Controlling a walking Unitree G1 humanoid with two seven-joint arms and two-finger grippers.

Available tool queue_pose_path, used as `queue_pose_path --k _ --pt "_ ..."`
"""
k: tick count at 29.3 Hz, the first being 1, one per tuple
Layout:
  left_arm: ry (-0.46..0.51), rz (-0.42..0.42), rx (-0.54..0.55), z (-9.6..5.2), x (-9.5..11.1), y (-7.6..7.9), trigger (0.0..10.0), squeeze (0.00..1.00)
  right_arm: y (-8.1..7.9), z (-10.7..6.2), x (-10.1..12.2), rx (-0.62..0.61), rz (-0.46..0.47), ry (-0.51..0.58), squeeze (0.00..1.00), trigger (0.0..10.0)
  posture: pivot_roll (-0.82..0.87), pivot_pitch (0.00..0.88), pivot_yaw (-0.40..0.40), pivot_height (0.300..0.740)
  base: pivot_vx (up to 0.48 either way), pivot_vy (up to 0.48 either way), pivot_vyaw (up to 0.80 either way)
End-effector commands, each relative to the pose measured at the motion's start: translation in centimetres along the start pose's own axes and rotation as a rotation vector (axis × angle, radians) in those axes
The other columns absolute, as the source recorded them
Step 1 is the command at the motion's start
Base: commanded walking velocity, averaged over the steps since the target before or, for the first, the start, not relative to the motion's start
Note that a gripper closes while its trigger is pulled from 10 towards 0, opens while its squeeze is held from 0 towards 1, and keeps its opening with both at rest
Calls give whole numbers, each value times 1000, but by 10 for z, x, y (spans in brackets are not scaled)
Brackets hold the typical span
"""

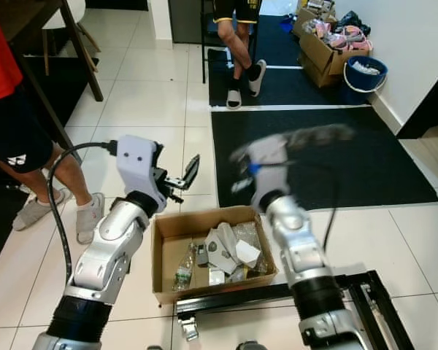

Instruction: Picking trash to rubbish bin

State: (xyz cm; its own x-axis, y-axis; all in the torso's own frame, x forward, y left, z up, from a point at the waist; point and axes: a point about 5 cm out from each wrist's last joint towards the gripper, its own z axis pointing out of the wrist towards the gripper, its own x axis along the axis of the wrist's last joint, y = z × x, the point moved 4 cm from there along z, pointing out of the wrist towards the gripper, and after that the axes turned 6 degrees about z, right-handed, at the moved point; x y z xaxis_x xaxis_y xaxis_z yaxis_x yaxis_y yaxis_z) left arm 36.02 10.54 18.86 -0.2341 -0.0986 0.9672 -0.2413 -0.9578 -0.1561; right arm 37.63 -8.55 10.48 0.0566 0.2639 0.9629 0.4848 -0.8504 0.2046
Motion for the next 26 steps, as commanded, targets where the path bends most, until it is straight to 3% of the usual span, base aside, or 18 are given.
queue_pose_path --k 1,3,5,12,14,20,26 --pt "-36 40 38 -2 -9 -11 10000 0 -10 -4 -38 43 -59 -112 0 10000 -10 185 -57 740 0 0 0" --pt "-48 46 48 -2 -13 -14 10000 0 -12 -6 -49 51 -45 -144 0 10000 -10 185 -57 740 0 0 0" --pt "-89 79 56 -6 -23 -20 10000 0 -12 -11 -68 30 30 -201 0 10000 -9 194 -56 740 0 0 0" --pt "-166 102 118 -12 -42 -33 10000 0 -6 -13 -80 -13 90 -227 0 10000 -21 210 -51 740 0 0 0" --pt "-189 144 117 -12 -49 -34 10000 0 0 -6 -71 -38 114 -190 0 10000 -19 216 -54 740 0 0 0" --pt "-204 145 135 -11 -52 -40 10000 0 4 12 -37 -37 110 -94 0 10000 -17 234 -59 740 0 0 0" --pt "-205 164 140 -13 -51 -45 10000 0 -2 30 0 9 81 -12 0 10000 7 272 -67 740 0 0 0"
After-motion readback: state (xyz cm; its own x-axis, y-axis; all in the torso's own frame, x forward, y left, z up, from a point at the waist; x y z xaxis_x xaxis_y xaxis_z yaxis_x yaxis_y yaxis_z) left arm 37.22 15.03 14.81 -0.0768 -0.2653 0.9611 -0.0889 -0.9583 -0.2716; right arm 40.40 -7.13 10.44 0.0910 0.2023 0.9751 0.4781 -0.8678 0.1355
